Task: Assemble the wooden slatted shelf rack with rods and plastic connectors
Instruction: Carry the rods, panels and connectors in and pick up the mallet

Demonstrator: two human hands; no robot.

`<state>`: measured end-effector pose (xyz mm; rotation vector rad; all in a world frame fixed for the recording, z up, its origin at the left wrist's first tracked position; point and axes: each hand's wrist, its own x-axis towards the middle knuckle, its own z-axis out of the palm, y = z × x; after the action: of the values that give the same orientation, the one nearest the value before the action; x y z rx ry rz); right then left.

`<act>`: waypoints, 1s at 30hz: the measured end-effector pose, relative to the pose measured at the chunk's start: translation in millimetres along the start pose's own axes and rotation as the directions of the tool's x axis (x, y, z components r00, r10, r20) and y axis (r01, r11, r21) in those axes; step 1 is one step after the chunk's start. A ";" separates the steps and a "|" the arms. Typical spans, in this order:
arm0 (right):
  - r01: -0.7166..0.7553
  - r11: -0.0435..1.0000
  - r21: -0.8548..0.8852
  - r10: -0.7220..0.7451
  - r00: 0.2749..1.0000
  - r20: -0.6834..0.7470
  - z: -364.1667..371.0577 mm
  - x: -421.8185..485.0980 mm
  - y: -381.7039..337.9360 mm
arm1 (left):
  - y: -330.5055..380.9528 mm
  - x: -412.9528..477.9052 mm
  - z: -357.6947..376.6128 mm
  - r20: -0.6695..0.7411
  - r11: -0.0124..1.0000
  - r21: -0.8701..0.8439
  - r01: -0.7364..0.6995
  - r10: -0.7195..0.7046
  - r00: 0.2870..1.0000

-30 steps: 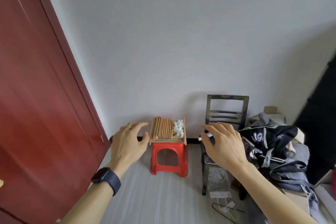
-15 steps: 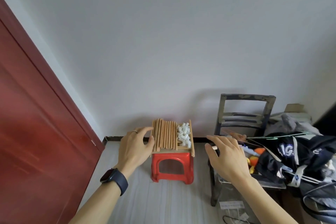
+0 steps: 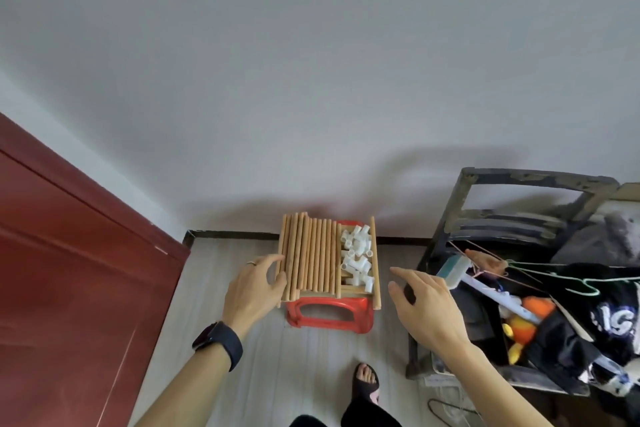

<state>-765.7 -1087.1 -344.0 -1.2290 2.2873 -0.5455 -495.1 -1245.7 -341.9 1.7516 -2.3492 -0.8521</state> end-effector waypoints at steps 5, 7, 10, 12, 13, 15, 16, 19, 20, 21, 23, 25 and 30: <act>-0.122 0.992 0.029 0.117 0.982 0.147 33.9 57.8 16.7 | -18.9 66.2 30.0 0.127 0.989 -0.064 0.137 -0.128 0.984; -0.180 0.983 0.041 0.169 0.967 0.190 52.9 80.2 23.3 | -29.3 93.6 44.2 0.174 0.979 -0.079 0.185 -0.170 0.970; -0.309 0.947 0.092 0.275 0.922 0.271 84.4 115.6 35.0 | -48.7 134.5 69.2 0.250 0.956 -0.118 0.269 -0.233 0.940; -0.401 0.905 0.143 0.343 0.886 0.312 106.1 138.3 42.4 | -66.1 159.2 86.4 0.299 0.925 -0.155 0.345 -0.289 0.909; -0.440 0.879 0.184 0.368 0.871 0.325 113.7 148.0 45.4 | -73.5 169.7 90.7 0.314 0.904 -0.184 0.385 -0.318 0.895; -0.547 0.785 0.292 0.438 0.823 0.362 134.3 169.7 55.3 | -92.7 194.0 105.9 0.357 0.847 -0.242 0.473 -0.375 0.855; -0.593 0.728 0.344 0.468 0.796 0.383 146.1 181.8 61.7 | -103.9 206.9 114.3 0.378 0.816 -0.264 0.514 -0.403 0.834; -0.705 0.564 0.431 0.545 0.710 0.446 182.8 217.2 86.6 | -139.0 239.5 138.2 0.422 0.703 -0.330 0.630 -0.488 0.764; -0.725 0.532 0.437 0.571 0.689 0.447 193.0 228.6 95.6 | -150.6 248.8 146.4 0.425 0.667 -0.350 0.658 -0.512 0.746; -0.744 0.507 0.434 0.595 0.667 0.449 202.3 240.5 105.5 | -162.1 258.0 154.7 0.428 0.631 -0.363 0.686 -0.541 0.724; -0.804 0.417 0.423 0.638 0.591 0.494 216.1 262.1 124.5 | -181.6 275.2 172.8 0.470 0.550 -0.363 0.752 -0.589 0.657; -0.864 0.302 0.403 0.653 0.495 0.573 227.5 275.4 140.3 | -196.3 284.6 190.8 0.560 0.468 -0.355 0.809 -0.587 0.585; -0.894 0.207 0.397 0.551 0.442 0.708 244.5 288.7 162.9 | -200.7 294.2 220.1 0.684 0.312 -0.389 0.867 -0.533 0.498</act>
<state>-868.1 -1276.5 -695.2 0.2830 1.6234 -0.6261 -508.3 -1466.9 -697.2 2.3064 -0.7959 -2.1169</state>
